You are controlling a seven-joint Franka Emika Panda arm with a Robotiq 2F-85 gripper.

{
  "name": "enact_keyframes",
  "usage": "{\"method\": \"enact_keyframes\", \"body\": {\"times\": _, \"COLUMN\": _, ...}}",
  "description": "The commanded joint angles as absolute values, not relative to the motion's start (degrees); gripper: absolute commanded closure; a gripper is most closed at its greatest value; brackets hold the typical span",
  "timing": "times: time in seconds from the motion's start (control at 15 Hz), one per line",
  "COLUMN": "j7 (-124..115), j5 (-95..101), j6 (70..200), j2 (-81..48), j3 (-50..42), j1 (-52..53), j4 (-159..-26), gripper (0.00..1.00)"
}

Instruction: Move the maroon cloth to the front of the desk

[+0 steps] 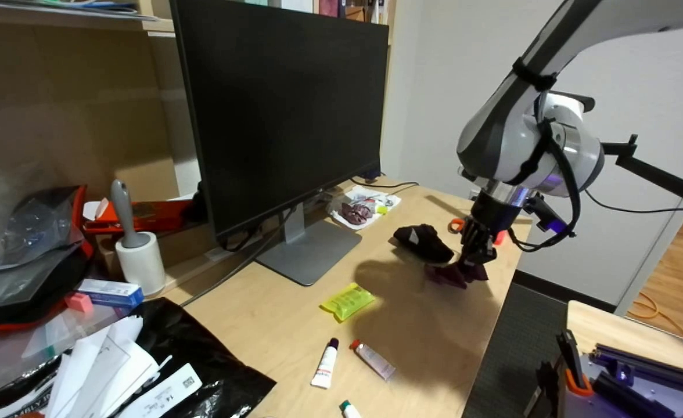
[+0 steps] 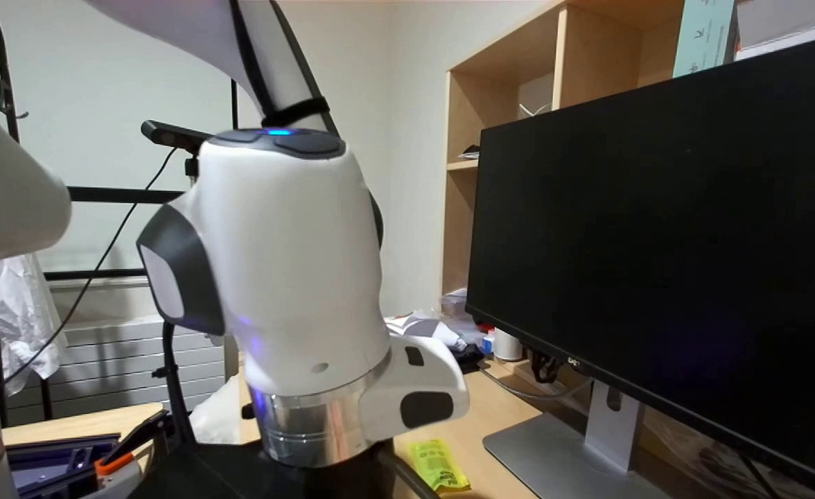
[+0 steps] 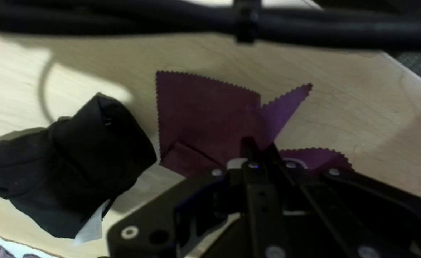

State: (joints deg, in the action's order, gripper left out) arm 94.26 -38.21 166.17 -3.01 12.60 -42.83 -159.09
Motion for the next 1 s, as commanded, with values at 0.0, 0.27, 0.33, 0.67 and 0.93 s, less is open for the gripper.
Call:
{"method": "enact_keyframes", "body": {"times": 0.0, "j7": 107.32, "j5": -49.43, "j6": 170.12, "j2": -5.94, "j3": 13.15, "j1": -44.08, "j4": -159.14, "gripper": 0.92}}
{"method": "enact_keyframes", "body": {"times": 0.27, "j7": 113.28, "j5": -54.15, "j6": 175.28, "j2": -11.49, "j3": 13.58, "j1": -43.86, "j4": -159.32, "gripper": 0.92}}
{"method": "enact_keyframes", "body": {"times": 0.33, "j7": 113.78, "j5": -53.91, "j6": 176.73, "j2": -13.06, "j3": 13.66, "j1": -43.58, "j4": -159.33, "gripper": 0.92}}
{"method": "enact_keyframes", "body": {"times": 0.67, "j7": 113.14, "j5": -52.52, "j6": 184.02, "j2": -18.37, "j3": 15.82, "j1": -43.33, "j4": -158.72, "gripper": 0.92}}
{"method": "enact_keyframes", "body": {"times": 0.93, "j7": 111.47, "j5": -52.44, "j6": 185.1, "j2": -17.95, "j3": 16.74, "j1": -43.26, "j4": -158.84, "gripper": 0.56}}
